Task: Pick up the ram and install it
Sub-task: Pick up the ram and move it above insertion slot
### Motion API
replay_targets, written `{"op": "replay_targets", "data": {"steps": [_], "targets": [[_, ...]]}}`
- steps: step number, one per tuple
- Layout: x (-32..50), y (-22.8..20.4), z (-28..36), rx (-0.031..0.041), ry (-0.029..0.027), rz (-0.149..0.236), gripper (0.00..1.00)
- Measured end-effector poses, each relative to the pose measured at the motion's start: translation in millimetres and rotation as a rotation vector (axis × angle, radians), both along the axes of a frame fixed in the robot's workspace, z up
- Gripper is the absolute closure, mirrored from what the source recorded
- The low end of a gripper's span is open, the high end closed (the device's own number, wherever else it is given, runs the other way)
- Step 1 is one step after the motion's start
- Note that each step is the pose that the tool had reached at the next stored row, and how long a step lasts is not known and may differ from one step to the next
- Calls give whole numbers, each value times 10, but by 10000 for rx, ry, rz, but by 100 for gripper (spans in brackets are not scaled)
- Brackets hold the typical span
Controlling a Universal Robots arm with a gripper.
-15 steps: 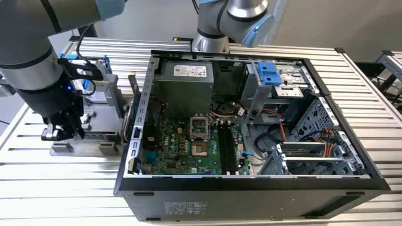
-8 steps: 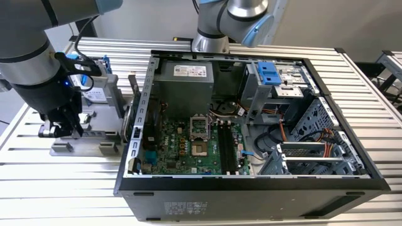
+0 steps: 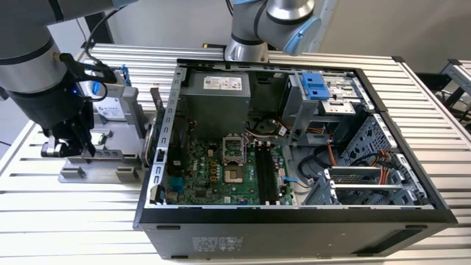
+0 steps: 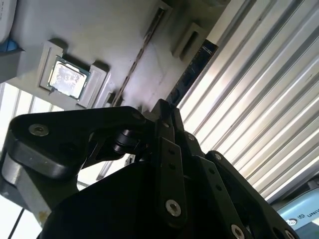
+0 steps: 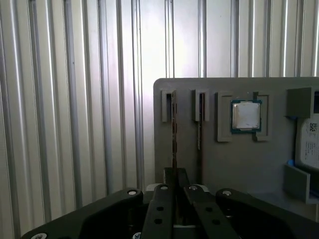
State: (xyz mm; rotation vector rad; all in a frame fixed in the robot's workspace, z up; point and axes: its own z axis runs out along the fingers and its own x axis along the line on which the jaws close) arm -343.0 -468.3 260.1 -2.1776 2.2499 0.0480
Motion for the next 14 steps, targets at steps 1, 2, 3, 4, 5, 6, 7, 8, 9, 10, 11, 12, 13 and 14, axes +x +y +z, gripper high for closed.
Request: {"op": "replay_targets", "data": {"steps": [1, 2, 3, 4, 5, 6, 7, 8, 9, 10, 11, 12, 13, 14], "targets": [[0, 0, 12, 1, -1, 0, 100], [0, 0, 25, 0, 0, 0, 100], [0, 0, 40, 1, 0, 0, 100], [0, 0, 57, 1, 0, 0, 100], [0, 0, 73, 0, 0, 0, 100], [0, 0, 92, 0, 1, 0, 100], [0, 0, 108, 0, 0, 0, 100], [0, 0, 125, 1, 0, 0, 100], [0, 0, 144, 0, 0, 0, 100], [0, 0, 162, 0, 0, 0, 100], [0, 0, 181, 0, 0, 0, 100], [0, 0, 197, 0, 0, 0, 100], [0, 0, 215, 0, 1, 0, 100], [0, 0, 232, 0, 0, 0, 100]]}}
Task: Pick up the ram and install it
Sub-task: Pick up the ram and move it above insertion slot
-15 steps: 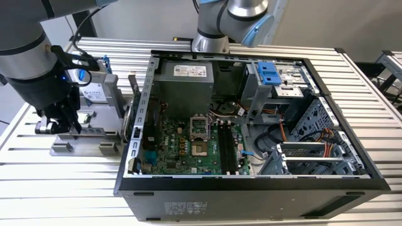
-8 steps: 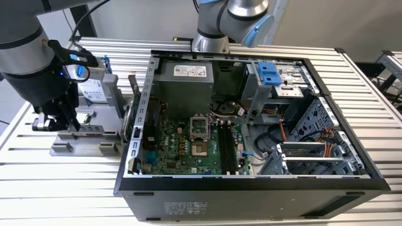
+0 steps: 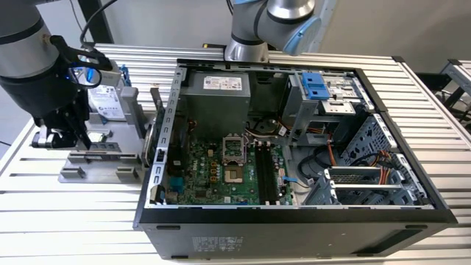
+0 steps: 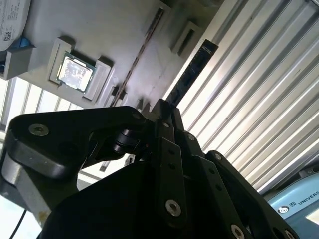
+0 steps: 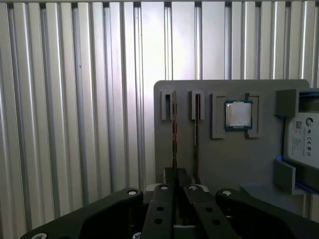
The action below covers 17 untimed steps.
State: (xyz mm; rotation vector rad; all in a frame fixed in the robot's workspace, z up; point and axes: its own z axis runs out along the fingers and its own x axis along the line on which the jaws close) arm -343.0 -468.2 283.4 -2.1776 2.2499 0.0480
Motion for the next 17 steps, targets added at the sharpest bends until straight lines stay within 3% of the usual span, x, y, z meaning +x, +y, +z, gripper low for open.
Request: {"op": "replay_targets", "data": {"steps": [9, 17], "targets": [[0, 0, 147, 0, 0, 0, 100], [0, 0, 230, 0, 0, 0, 100]]}}
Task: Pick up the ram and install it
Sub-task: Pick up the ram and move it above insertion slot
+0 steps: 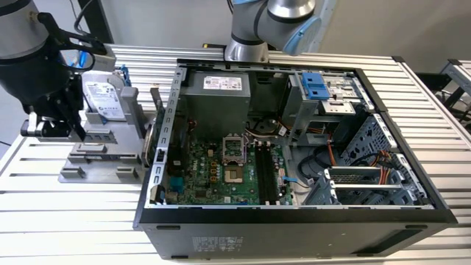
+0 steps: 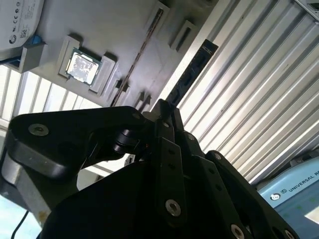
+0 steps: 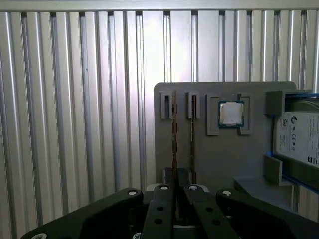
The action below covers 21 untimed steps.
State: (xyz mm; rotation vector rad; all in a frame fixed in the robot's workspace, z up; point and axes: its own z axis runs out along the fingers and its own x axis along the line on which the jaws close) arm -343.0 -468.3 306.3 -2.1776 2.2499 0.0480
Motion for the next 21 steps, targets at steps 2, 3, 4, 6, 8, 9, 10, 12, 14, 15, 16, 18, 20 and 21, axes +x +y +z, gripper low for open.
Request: {"op": "replay_targets", "data": {"steps": [2, 3, 4, 6, 8, 9, 10, 12, 14, 15, 16, 18, 20, 21], "targets": [[0, 0, 13, 0, 0, 0, 100], [0, 0, 20, 0, 0, 0, 100], [0, 0, 26, 0, 0, 0, 100], [0, 0, 40, 0, 0, 0, 100], [0, 0, 52, 1, -1, 0, 100], [0, 0, 59, 1, -1, 0, 100], [0, 0, 64, 1, -1, 0, 100], [0, 0, 75, 1, -1, 0, 100], [0, 0, 84, 1, -1, 0, 100], [0, 0, 89, 1, -1, 0, 100], [0, 0, 93, 1, -1, 0, 100], [0, 0, 102, 1, 0, 0, 100], [0, 0, 110, 2, -1, 0, 100], [0, 0, 114, 2, -2, 0, 100]]}}
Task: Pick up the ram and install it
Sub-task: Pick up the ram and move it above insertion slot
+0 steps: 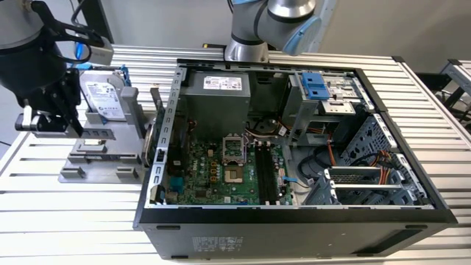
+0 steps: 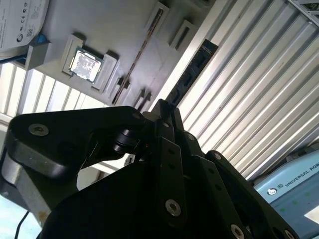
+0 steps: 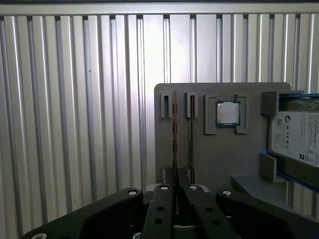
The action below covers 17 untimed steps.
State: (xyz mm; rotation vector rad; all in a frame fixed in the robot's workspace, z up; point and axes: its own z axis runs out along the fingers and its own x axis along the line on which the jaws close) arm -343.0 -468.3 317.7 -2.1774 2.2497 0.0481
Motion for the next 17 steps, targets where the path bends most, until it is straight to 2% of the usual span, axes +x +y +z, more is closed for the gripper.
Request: {"op": "replay_targets", "data": {"steps": [17], "targets": [[0, 0, 42, 1, 1, 0, 100]]}}
